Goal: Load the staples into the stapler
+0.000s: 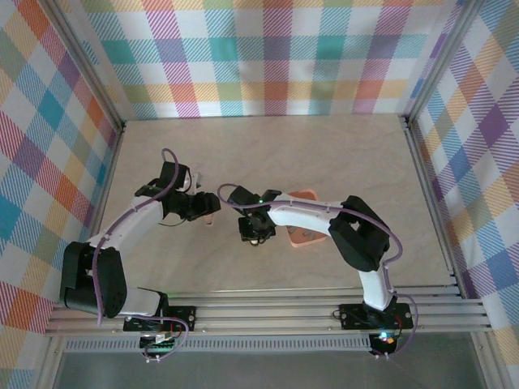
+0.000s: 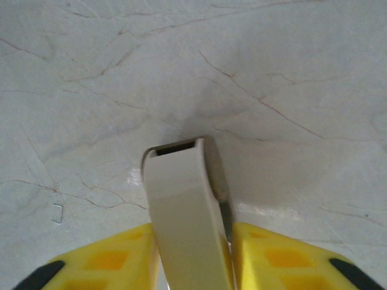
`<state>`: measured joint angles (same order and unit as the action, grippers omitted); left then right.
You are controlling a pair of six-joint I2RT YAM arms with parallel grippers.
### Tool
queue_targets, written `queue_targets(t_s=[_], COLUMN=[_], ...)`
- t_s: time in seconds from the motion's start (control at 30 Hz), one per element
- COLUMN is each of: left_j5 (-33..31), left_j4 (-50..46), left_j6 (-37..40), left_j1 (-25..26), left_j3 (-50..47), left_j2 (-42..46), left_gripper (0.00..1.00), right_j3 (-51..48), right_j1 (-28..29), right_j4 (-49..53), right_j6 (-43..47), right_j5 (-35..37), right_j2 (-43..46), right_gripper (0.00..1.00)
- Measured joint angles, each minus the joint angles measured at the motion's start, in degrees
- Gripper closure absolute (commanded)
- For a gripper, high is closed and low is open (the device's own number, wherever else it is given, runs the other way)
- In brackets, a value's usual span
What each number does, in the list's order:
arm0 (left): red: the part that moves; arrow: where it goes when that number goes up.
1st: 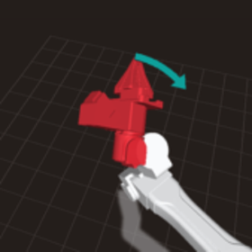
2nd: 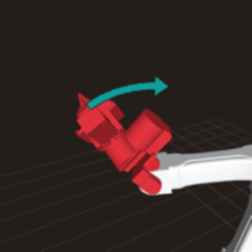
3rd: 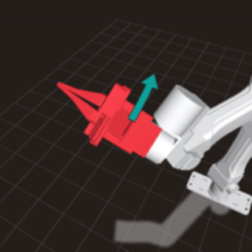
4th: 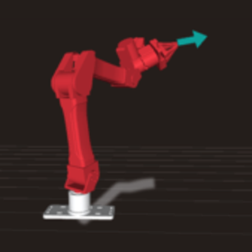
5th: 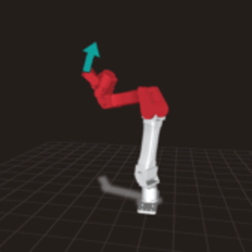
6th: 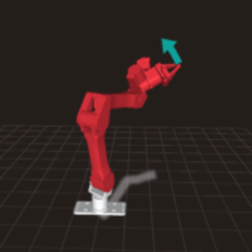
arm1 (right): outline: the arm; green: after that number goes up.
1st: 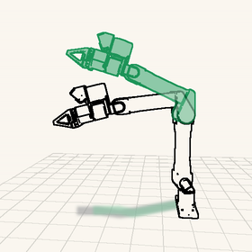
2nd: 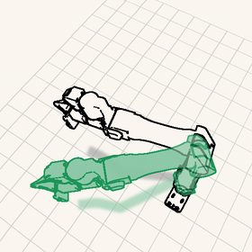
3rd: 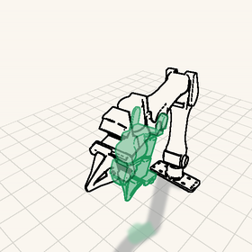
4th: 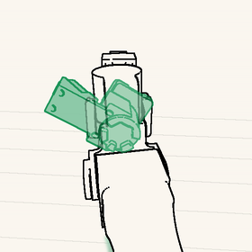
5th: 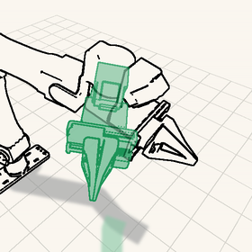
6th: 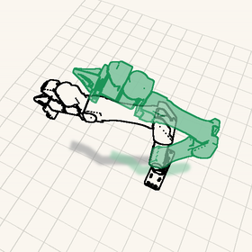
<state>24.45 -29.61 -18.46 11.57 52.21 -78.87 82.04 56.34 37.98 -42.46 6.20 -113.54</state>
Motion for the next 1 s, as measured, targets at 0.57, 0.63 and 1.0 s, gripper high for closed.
queue_targets(t_s=[0.57,0.63,1.0], left_j5=[-2.93,-3.21,-3.85], left_j4=[0.04,0.2,2.69], left_j6=[-0.04,-0.22,-0.63], left_j1=[-2.23,-2.86,-3.91], left_j3=[-0.11,-0.11,-0.11], left_j2=[1.46,1.36,-5.7], left_gripper=[0.45,0.45,0.41], right_j3=[9.25,10.69,13.25], right_j1=[-2.03,-2.51,-4.11], right_j4=[-1.49,-1.7,-2.36], right_j6=[-0.35,-0.35,-0.68], right_j5=[3.96,3.91,4.17], right_j2=[-3.8,-5.2,-8.92], right_gripper=[0.75,0.74,0.45])
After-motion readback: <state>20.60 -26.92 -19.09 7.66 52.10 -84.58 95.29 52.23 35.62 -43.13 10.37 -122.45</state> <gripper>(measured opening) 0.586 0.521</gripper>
